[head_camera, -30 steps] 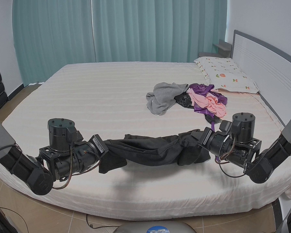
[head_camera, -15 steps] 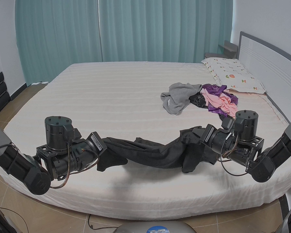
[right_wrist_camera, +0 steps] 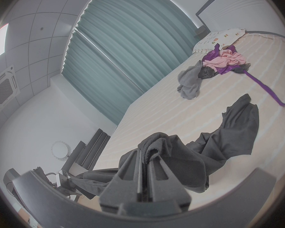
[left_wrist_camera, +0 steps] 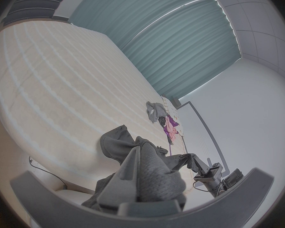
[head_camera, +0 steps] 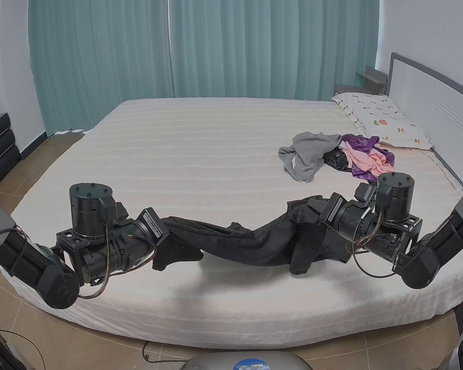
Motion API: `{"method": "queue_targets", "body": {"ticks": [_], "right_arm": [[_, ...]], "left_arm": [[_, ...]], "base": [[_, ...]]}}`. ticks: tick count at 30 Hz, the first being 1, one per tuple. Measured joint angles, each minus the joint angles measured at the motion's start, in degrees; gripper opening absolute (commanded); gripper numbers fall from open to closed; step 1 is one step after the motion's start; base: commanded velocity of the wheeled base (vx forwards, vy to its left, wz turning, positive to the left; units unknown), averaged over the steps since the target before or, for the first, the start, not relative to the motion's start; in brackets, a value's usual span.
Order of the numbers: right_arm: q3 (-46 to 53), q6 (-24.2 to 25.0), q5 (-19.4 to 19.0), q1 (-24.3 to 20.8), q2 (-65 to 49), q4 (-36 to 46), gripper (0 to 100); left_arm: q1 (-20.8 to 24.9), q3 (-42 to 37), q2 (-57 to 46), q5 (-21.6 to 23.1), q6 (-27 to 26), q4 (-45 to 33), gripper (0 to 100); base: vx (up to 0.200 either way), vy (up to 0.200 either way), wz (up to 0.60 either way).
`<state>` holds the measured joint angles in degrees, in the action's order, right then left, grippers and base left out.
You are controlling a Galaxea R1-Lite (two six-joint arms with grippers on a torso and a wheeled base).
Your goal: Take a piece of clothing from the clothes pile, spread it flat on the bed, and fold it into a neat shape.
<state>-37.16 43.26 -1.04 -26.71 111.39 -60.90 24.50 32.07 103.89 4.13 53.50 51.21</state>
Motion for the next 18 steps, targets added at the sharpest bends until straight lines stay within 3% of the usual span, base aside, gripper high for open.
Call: {"method": "queue_targets", "body": {"ticks": [11,18], "right_arm": [[0.3,-0.1,0.0,-0.1,-0.9,0.0,0],[0.4,-0.1,0.0,-0.2,-1.2,0.0,0]], "left_arm": [[0.0,0.3,-0.1,-0.1,0.0,0.0,0],[-0.2,0.5,-0.1,-0.3,-0.1,0.1,0]], "base": [[0.0,0.2,0.0],[0.0,0.0,0.0]]}}
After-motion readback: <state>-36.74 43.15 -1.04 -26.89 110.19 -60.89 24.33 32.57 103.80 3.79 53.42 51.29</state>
